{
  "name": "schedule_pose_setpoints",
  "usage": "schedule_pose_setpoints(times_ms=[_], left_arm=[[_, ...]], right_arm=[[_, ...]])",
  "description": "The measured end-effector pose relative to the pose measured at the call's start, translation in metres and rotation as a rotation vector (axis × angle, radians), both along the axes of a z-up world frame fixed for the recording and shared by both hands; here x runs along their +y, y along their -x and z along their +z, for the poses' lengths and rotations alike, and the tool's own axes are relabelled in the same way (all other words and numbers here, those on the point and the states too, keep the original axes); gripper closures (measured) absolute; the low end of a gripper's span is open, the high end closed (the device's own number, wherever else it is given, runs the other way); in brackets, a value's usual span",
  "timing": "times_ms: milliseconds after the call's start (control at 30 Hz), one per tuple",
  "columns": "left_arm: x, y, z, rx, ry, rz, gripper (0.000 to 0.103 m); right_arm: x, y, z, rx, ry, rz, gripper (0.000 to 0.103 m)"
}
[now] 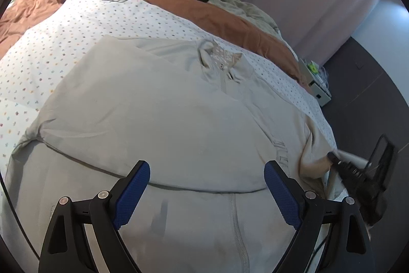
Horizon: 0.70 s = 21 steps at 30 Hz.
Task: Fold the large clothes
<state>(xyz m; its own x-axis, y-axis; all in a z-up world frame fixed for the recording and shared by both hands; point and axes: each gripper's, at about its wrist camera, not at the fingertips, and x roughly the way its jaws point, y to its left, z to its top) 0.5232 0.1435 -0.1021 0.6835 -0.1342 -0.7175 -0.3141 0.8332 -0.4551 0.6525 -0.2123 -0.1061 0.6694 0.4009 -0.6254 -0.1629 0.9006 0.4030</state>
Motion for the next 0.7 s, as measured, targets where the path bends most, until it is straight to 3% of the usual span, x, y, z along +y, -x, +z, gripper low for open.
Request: schedule_pose_setpoints(times_ms=[67,100,133,333,533,700], left_arm=[[0.006,0.002,0.0,0.003,0.012,0.014,0.012],[0.008,0.003,-0.001,0.004,0.016,0.019,0.012],[0.009,0.003,-0.001,0.003,0.019,0.022,0.012],[0.009,0.004,-0.001,0.005,0.021,0.018,0.012],[0.004,0.004,0.0,0.003,-0.005,0.028,0.012],[0.0,0.001,-0.004,0.019,-0.024,0.033,0.012]], right_arm=[[0.005,0.001,-0.014,0.064,0.001,0.001,0.058],[0.002,0.001,-0.022,0.099,-0.015,-0.008,0.029],[-0.002,0.004,-0.025,0.114,-0.035,-0.025,0.021],[-0.048,0.03,-0.036,0.168,-0.25,-0.112,0.021],[-0.113,0.062,-0.045,0.174,-0.347,-0.296,0.021],[-0.154,0.063,-0.062,0.195,-0.295,-0.405,0.021]])
